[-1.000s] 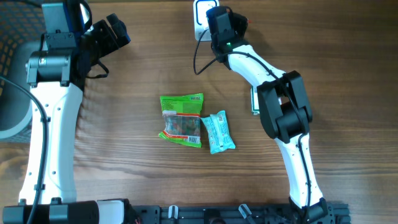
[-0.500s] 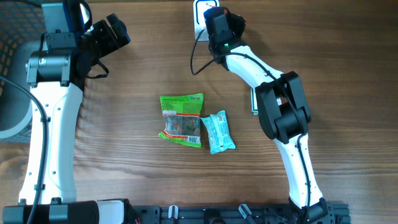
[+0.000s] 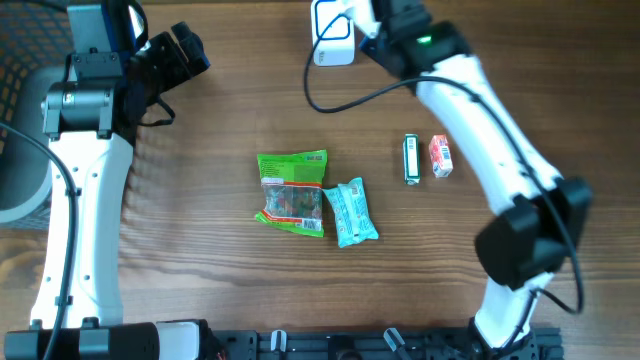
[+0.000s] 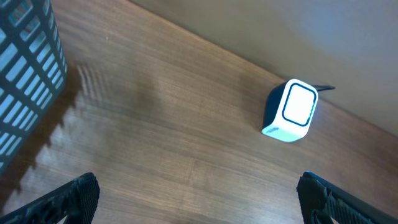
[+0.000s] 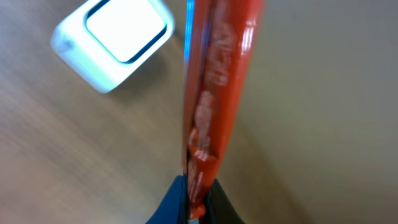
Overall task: Scan the item barcode
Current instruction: 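Set the red stick down at the table's right edge, then grasp the white-green box with the right gripper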
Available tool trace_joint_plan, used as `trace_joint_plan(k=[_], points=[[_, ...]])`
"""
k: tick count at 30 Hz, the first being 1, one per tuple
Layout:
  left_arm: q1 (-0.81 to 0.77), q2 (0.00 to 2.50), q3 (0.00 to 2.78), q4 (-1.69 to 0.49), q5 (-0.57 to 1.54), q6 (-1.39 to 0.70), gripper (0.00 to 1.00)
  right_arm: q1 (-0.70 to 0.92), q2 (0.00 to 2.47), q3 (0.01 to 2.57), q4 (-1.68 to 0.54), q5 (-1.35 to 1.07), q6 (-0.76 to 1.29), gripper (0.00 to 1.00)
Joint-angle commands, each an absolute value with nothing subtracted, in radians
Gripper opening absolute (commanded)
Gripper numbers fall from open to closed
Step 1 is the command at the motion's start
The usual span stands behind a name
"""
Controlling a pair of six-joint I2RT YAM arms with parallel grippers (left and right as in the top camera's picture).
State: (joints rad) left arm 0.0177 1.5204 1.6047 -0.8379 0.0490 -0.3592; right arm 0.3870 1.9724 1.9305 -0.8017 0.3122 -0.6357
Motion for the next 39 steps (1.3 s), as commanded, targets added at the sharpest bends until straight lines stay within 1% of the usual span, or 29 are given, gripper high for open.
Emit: trace_joint_plan(k=[1, 3, 6, 8, 11, 15, 16, 17, 18, 21, 26, 28, 30, 31, 33, 34, 36, 39], points=[[0.017, 1.524, 1.605, -0.836, 0.032, -0.344, 1.00, 0.271, 1.915, 1.929, -0.999, 0.072, -0.513, 0.04], [0.017, 1.524, 1.605, -0.836, 0.032, -0.344, 1.00, 0.160, 1.913, 1.925, -1.175, -0.064, -0.490, 0.04], [0.017, 1.524, 1.605, -0.836, 0.032, -0.344, 1.00, 0.010, 1.919, 1.832, -1.256, -0.105, -0.443, 0.04], [0.017, 1.524, 1.605, -0.836, 0.032, -0.344, 1.00, -0.073, 1.919, 1.721, -1.229, -0.106, -0.443, 0.04], [0.017, 1.524, 1.605, -0.836, 0.032, -0.344, 1.00, -0.163, 1.919, 1.509, -1.096, -0.106, -0.443, 0.04], [0.017, 1.524, 1.605, -0.836, 0.032, -0.344, 1.00, -0.187, 1.919, 1.318, -0.914, -0.097, -0.445, 0.05], [0.017, 1.524, 1.605, -0.836, 0.032, -0.344, 1.00, -0.187, 1.919, 1.294, -0.886, -0.073, -0.442, 0.24], [0.017, 1.524, 1.605, -0.836, 0.032, -0.344, 1.00, -0.187, 1.919, 1.271, -0.863, -0.043, -0.441, 0.49], [0.017, 1.524, 1.605, -0.836, 0.032, -0.344, 1.00, -0.187, 1.919, 1.265, -0.855, -0.024, -0.441, 0.52], [0.017, 1.524, 1.605, -0.836, 0.032, -0.344, 1.00, -0.187, 1.917, 1.278, -0.843, 0.054, -0.379, 0.54], [0.017, 1.524, 1.605, -0.836, 0.032, -0.344, 1.00, -0.187, 1.863, 1.400, -0.926, 0.059, -0.345, 0.57], [0.017, 1.524, 1.605, -0.836, 0.032, -0.344, 1.00, -0.186, 1.814, 1.440, -0.958, 0.000, -0.329, 0.57], [0.017, 1.524, 1.605, -0.836, 0.032, -0.344, 1.00, -0.186, 1.770, 1.443, -0.962, -0.140, -0.329, 0.59], [0.017, 1.524, 1.605, -0.836, 0.032, -0.344, 1.00, -0.186, 1.756, 1.443, -0.965, -0.239, -0.329, 0.62], [0.017, 1.524, 1.605, -0.836, 0.032, -0.344, 1.00, -0.186, 1.750, 1.443, -0.981, -0.422, -0.321, 0.71], [0.017, 1.524, 1.605, -0.836, 0.032, -0.344, 1.00, -0.186, 1.751, 1.439, -0.986, -0.469, -0.284, 0.71], [0.017, 1.524, 1.605, -0.836, 0.032, -0.344, 1.00, -0.180, 1.752, 1.422, -0.986, -0.487, -0.213, 0.71], [0.017, 1.524, 1.605, -0.836, 0.032, -0.344, 1.00, -0.120, 1.752, 1.377, -0.978, -0.422, -0.192, 0.70]])
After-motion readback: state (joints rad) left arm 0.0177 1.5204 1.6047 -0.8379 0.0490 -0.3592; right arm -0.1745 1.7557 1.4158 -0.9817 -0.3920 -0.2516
